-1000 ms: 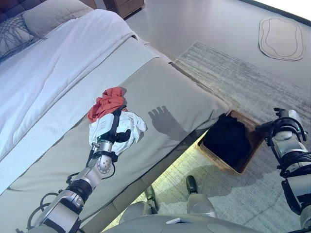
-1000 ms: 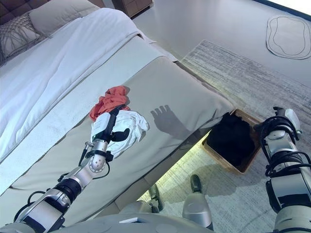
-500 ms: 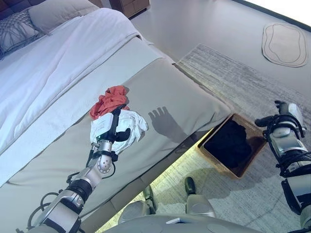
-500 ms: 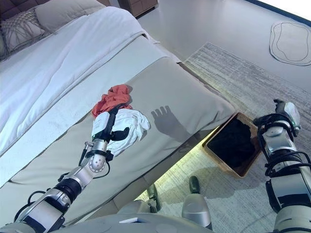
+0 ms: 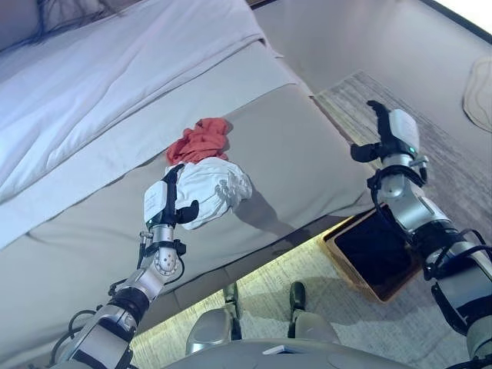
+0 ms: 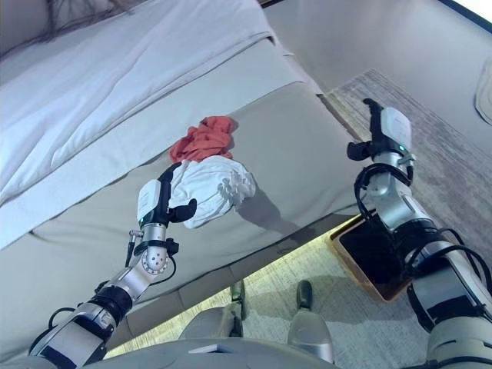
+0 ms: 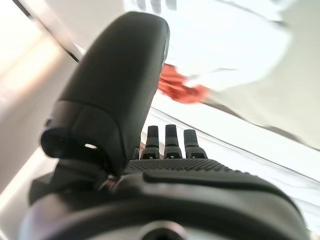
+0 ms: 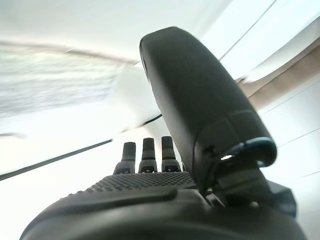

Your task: Pick up the clothes from the bed and place them into the basket

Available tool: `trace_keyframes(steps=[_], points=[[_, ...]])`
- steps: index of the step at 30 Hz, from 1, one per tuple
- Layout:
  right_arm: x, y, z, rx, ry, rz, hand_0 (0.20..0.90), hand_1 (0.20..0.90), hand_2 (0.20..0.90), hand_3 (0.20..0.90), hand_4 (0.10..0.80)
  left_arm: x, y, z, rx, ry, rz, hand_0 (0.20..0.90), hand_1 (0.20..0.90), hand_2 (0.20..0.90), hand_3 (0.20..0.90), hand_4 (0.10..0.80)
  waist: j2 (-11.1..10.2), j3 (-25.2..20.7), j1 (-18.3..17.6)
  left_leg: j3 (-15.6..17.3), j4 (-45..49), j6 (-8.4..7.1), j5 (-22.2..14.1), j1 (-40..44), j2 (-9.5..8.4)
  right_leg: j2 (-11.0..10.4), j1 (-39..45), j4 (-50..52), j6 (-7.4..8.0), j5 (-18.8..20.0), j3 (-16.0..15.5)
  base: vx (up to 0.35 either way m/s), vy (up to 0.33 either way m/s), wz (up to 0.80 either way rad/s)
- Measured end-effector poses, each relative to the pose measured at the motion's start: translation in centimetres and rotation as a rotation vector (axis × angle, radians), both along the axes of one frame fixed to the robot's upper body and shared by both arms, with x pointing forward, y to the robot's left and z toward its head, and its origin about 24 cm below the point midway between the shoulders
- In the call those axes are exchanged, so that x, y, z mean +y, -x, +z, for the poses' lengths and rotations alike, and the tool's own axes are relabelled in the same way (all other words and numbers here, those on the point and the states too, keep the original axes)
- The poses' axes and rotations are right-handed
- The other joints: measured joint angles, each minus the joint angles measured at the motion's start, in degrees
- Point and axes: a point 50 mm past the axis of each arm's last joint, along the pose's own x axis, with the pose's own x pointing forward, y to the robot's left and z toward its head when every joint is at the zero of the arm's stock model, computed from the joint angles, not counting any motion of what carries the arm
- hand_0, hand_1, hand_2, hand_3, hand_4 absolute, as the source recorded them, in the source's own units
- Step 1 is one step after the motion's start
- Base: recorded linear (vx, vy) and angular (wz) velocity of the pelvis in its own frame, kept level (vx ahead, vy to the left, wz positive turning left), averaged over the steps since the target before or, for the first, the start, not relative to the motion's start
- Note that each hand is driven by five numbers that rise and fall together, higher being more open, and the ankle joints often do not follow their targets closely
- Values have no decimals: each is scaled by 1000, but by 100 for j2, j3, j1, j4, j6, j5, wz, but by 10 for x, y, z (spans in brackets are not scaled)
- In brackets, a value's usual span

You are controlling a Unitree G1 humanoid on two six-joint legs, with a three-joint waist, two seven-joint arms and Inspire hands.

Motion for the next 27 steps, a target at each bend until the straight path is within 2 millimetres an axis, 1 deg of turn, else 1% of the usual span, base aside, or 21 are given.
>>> trace_keyframes(steps=[2,4,7,9,11,12,13,15,16,18,19,21,22,24,25,27], points=[[6,-5,3,2,-8,19,900,900,900,900,800,5,3,-1,4,1,20,900,900,900,900,800,-30,6,184,-200,1,6,37,-41,-24,-4,68,0,-12,-64,-186,74,8,50],[12,-11,6,10,4,32,900,900,900,900,800,10,7,-3,14,-8,31,900,900,900,900,800,-60,1,325,-351,1,-21,66,-96,-32,0,91,0,-27,-103,-331,58,33,44],[16,-21,12,28,31,28,900,900,900,900,800,12,6,3,-10,-21,14,900,900,900,900,800,-75,7,559,-625,2,-29,148,-310,-57,5,43,2,-40,-134,-642,52,64,52],[22,-25,8,57,40,34,900,900,900,900,800,12,5,7,-26,-23,3,900,900,900,900,800,-84,14,790,-779,3,-37,184,-385,-105,-21,56,4,-37,-169,-804,33,82,46],[29,-28,3,79,54,47,900,900,900,900,800,11,2,13,-48,-31,-16,900,900,900,900,800,-84,37,917,-940,3,-65,206,-486,-151,-44,43,5,-35,-204,-976,2,62,43],[33,-30,2,88,68,57,900,900,900,900,800,12,1,15,-57,-36,-21,900,900,900,900,800,-77,92,1004,-1017,5,-81,245,-526,-184,-63,43,5,-10,-223,-1050,10,79,44],[35,-31,1,100,80,71,900,900,900,900,800,12,-1,17,-65,-41,-27,900,900,900,900,800,-37,167,1063,-1106,5,-88,254,-564,-216,-79,46,6,-32,-246,-1132,3,90,38],[38,-33,0,116,99,85,900,900,900,900,800,13,-2,20,-75,-45,-28,900,900,900,900,800,11,309,1181,-1198,6,-103,276,-619,-263,-116,37,7,-15,-262,-1231,45,46,29],[41,-35,0,127,114,90,900,900,900,900,800,13,-3,22,-83,-48,-29,900,900,900,900,800,37,422,1269,-1258,6,-134,257,-633,-291,-150,29,55,9,-331,-1265,50,21,19],[43,-38,3,141,138,91,900,900,900,900,800,12,-6,28,-115,-43,-46,900,900,900,900,800,144,712,1412,-1311,8,-112,297,-659,-316,-269,-206,612,5,-571,-1318,1,49,21],[42,-39,2,153,152,84,900,900,900,900,800,11,-9,33,-136,-42,-58,900,900,900,900,800,159,865,1518,-1352,28,-111,305,-675,-359,-383,-356,995,10,-774,-1348,3,55,36],[40,-41,1,179,164,61,900,900,900,900,800,8,-16,43,-174,-45,-79,900,900,900,900,800,156,1094,1606,-1465,394,-180,241,-881,-545,-678,-620,1714,-34,-1150,-1403,16,72,44],[40,-43,2,184,165,54,900,900,900,900,800,6,-19,49,-195,-48,-93,900,900,900,900,800,155,1202,1688,-1494,521,-158,204,-930,-645,-829,-708,2025,-18,-1315,-1407,21,77,38],[46,-46,5,179,166,64,900,900,900,900,800,4,-24,59,-237,-41,-113,900,900,900,900,800,160,1453,1802,-1495,782,-126,150,-959,-827,-1060,-769,2506,-32,-1566,-1444,11,60,31],[51,-47,7,176,167,74,900,900,900,900,800,3,-25,64,-257,-32,-121,900,900,900,900,800,158,1545,1826,-1506,965,-103,60,-1008,-895,-1153,-778,2690,-48,-1664,-1485,4,47,28],[58,-50,8,185,173,88,900,900,900,900,800,-1,-25,68,-279,-17,-139,900,900,900,900,800,162,1556,1946,-1525,1297,-32,-168,-1190,-962,-1252,-906,2995,-56,-1818,-1513,0,41,20]])
